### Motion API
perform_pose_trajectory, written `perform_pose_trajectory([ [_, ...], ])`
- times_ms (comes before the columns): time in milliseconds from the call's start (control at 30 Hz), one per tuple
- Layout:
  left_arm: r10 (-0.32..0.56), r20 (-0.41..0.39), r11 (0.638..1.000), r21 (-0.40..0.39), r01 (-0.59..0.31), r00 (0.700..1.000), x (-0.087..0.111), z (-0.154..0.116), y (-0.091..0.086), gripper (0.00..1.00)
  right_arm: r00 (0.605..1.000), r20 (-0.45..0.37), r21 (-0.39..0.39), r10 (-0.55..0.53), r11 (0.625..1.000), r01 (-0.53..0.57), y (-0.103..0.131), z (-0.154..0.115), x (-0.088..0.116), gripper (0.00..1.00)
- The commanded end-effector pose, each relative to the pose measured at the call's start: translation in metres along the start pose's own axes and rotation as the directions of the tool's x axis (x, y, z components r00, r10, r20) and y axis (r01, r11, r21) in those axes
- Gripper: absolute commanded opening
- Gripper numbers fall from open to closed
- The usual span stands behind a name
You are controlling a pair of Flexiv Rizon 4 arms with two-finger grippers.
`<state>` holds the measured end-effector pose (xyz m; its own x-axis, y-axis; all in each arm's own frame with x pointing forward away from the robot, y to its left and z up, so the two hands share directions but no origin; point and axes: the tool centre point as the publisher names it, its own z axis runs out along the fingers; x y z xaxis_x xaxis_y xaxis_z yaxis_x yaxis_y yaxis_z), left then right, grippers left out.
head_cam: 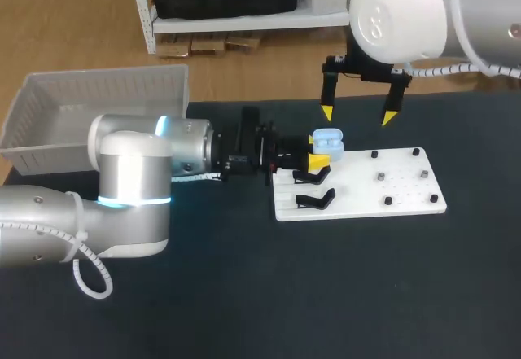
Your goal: Pick up each earbud case from the left stands, insert the matching earbuds, close the lid, and place the case in the box.
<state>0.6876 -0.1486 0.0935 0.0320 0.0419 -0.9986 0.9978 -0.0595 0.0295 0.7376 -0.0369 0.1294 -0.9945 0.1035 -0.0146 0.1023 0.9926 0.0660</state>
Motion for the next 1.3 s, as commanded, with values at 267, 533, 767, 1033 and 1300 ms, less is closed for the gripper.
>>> perform_pose_trajectory([
  [267, 0.004, 0.002, 1.0, -0.007, -0.004, 1.0, 0.001, 0.0, -0.002, 0.0, 0.998, -0.055, 0.017, -0.002, 1.0, 0.003, -0.01, 0.01, 0.013, 1.0],
  [533, 0.004, 0.002, 1.0, -0.007, -0.004, 1.0, 0.001, 0.0, -0.002, 0.0, 0.996, -0.085, -0.001, -0.03, 1.0, 0.03, -0.01, -0.001, 0.031, 1.0],
  [767, 0.004, 0.002, 1.0, -0.007, -0.004, 1.0, 0.001, 0.0, -0.002, 0.0, 0.994, -0.101, -0.011, -0.045, 0.999, 0.045, -0.007, -0.003, 0.041, 1.0],
  [1033, 0.004, 0.002, 1.0, -0.007, -0.004, 1.0, 0.001, 0.0, -0.002, 0.0, 0.999, -0.034, -0.053, -0.032, 0.998, 0.03, -0.011, -0.011, 0.041, 1.0],
  [1300, 0.004, 0.002, 1.0, -0.007, -0.004, 1.0, 0.001, 0.0, -0.002, 0.0, 0.992, 0.125, -0.122, 0.016, 0.992, 0.0, -0.03, -0.042, 0.038, 1.0],
])
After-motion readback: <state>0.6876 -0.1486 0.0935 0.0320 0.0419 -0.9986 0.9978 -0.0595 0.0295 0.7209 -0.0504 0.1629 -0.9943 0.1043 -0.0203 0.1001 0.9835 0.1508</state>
